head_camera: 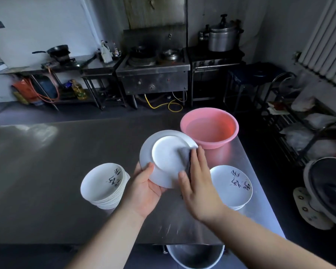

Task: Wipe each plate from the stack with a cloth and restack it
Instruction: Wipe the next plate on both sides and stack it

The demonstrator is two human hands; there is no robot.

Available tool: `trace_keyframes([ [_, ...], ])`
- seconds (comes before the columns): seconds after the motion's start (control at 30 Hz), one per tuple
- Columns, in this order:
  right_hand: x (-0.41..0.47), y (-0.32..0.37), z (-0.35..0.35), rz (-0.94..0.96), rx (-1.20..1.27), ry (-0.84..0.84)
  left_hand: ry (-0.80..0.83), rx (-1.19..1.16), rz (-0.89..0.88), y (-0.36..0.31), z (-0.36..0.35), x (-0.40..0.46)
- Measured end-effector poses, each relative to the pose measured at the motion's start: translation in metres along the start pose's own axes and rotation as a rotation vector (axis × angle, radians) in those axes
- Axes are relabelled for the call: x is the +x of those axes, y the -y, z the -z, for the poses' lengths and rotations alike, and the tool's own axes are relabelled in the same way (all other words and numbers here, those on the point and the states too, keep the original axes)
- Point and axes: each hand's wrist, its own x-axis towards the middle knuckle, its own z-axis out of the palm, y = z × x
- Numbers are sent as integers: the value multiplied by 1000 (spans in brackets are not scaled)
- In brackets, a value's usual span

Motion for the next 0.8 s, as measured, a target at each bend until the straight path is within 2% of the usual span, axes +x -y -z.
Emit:
trace_keyframes([
  [0.13, 31, -5, 11, -123, 98, -105, -8, -45, -13, 1, -10, 1],
  [0.23, -1, 10, -8, -83, 104, -114, -26, -20, -29, 7, -17, 1],
  [0.3, -19, 14, -15, -120, 184, -109, -24, 12, -21, 11, -17, -2],
  [0.47, 32, 1, 24, -191, 297, -249, 19, 6, 97, 2, -12, -4],
  [0.53, 54, -2, 42, -139, 262, -178, 18, 7, 108, -5, -10, -4],
  [0.63, 55, 6, 40, -82, 145, -110, 33, 21, 29, -6, -9, -5],
  [0.7, 29, 16, 19, -45, 32, -74, 25, 21, -25, 2, -11, -5],
  [0.8, -21, 39, -13, -108, -41, 137, -46, 45, -37, 18, -10, -5],
])
